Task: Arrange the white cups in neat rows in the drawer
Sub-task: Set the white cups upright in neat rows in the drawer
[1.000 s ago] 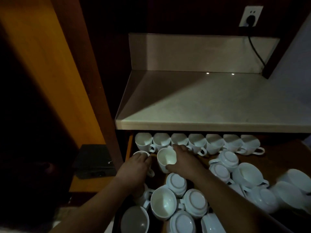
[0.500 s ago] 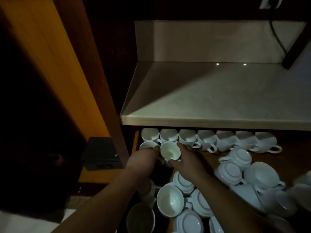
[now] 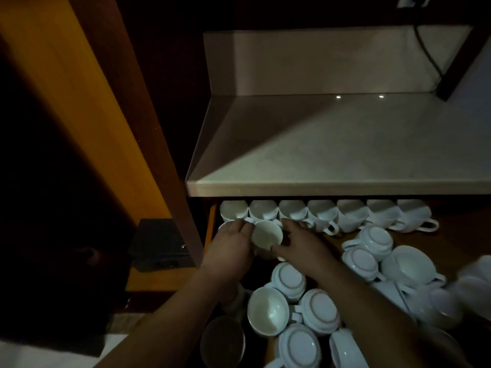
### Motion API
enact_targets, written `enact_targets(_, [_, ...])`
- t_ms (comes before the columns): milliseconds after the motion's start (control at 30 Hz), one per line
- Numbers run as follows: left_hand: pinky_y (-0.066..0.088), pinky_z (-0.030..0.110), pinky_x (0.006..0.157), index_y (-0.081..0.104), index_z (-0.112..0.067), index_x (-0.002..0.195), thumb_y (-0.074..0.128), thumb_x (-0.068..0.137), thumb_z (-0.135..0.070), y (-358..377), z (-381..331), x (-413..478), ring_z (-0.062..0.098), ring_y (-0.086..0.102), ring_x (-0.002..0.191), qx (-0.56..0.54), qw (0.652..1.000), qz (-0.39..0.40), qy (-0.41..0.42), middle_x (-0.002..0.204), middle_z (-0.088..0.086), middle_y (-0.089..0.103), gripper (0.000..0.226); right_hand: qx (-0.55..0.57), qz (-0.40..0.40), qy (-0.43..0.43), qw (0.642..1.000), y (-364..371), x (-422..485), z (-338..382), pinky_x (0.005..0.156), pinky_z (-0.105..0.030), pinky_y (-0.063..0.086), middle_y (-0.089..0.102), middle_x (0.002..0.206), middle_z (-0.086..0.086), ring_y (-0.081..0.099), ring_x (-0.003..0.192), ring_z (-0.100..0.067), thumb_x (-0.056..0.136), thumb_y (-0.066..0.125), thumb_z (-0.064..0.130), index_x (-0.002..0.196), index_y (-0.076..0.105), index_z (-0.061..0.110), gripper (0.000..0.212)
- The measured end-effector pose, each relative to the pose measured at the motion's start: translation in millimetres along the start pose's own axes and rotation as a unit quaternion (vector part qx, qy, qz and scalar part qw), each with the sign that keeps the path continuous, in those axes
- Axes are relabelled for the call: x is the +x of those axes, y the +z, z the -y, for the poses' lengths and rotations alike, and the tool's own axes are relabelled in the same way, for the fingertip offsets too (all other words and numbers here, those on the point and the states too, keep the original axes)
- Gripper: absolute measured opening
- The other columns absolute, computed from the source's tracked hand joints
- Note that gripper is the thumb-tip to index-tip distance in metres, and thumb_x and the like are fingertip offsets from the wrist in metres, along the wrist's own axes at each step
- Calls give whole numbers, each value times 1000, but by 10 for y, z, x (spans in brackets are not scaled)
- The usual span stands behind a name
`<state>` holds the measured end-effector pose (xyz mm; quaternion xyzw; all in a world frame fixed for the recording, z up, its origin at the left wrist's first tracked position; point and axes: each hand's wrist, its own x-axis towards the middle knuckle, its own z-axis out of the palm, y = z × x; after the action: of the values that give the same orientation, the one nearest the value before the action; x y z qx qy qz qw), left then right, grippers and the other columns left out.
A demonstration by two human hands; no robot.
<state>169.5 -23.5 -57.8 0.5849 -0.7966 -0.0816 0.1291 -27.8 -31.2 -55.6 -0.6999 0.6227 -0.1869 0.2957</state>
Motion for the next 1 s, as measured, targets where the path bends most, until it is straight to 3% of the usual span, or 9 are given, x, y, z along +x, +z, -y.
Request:
enact_targets(100, [51, 38, 85, 59, -19, 118, 60, 88, -38, -90, -366, -54, 24, 56, 107, -61, 996, 36, 49, 118, 2, 56, 36, -31, 36, 17, 999, -478, -124, -103, 77, -27, 51, 67, 98, 19, 63, 90, -2, 86, 68, 47, 100, 64, 38, 18])
enact_targets(200, [52, 36, 74, 56, -19, 115, 63, 85, -39, -38, -733, -35, 25, 61, 100, -61, 987, 123, 84, 114, 3, 55, 37, -103, 54, 41, 992, -894, -237, -336, 67, -31, 49, 67, 81, 9, 65, 79, -11, 78, 56, 64, 80, 65, 32, 33])
enact_targets(300, [52, 38, 79, 55, -18, 124, 61, 87, -42, 51, -1027, -23, 31, 60, 107, -3, 980, 169, 103, 124, 9, 54, 44, -218, 98, 47, 970, -1030, -330, -711, 83, -30, 49, 70, 115, -3, 65, 105, -19, 88, 64, 44, 118, 68, 20, 38])
enact_targets(400, [48, 34, 84, 51, -25, 135, 56, 93, -42, 57, -1181, -52, 29, 56, 117, 56, 976, 192, 86, 129, 9, 56, 45, -266, 131, 40, 954, -983, -418, -986, 98, -36, 48, 56, 138, -5, 56, 122, -24, 88, 70, 42, 141, 54, 18, 60])
enact_targets(533, [46, 34, 84, 47, -28, 139, 55, 92, -42, 72, -1234, -101, 28, 52, 123, 100, 968, 212, 85, 140, 2, 48, 49, -328, 113, -10, 938, -880, -474, -1103, 93, -38, 48, 47, 137, -6, 50, 121, -29, 82, 73, 36, 139, 48, 19, 64])
enact_targets(667, [52, 43, 86, 40, -37, 142, 50, 94, -45, 172, -1171, -123, 25, 43, 132, 116, 963, 221, 97, 150, -6, 37, 50, -331, 106, -47, 937, -853, -525, -1136, 94, -43, 49, 43, 142, -5, 48, 124, -31, 83, 71, 26, 141, 45, 20, 63])
enact_targets(800, [56, 46, 79, 35, -46, 139, 46, 93, -49, 250, -1144, -158, 22, 45, 130, 130, 965, 205, 97, 150, -14, 34, 47, -311, 90, -75, 943, -807, -547, -1157, 94, -41, 50, 42, 147, -2, 48, 127, -29, 83, 71, 27, 142, 44, 23, 66])
enact_targets(900, [57, 48, 77, 42, -45, 134, 46, 90, -52, 280, -1115, -161, 20, 46, 129, 129, 966, 209, 84, 148, -16, 35, 44, -288, 86, -81, 950, -771, -570, -1196, 100, -39, 47, 38, 153, 0, 49, 131, -29, 81, 75, 32, 147, 38, 25, 76])
enact_targets(1000, [57, 44, 78, 46, -42, 133, 25, 78, -59, 191, -1125, -176, 21, 48, 124, 119, 970, 193, 86, 141, -13, 38, 60, -267, 92, -75, 957, -752, -581, -1243, 104, -38, 44, 37, 156, -1, 48, 134, -29, 83, 76, 29, 152, 33, 27, 81])
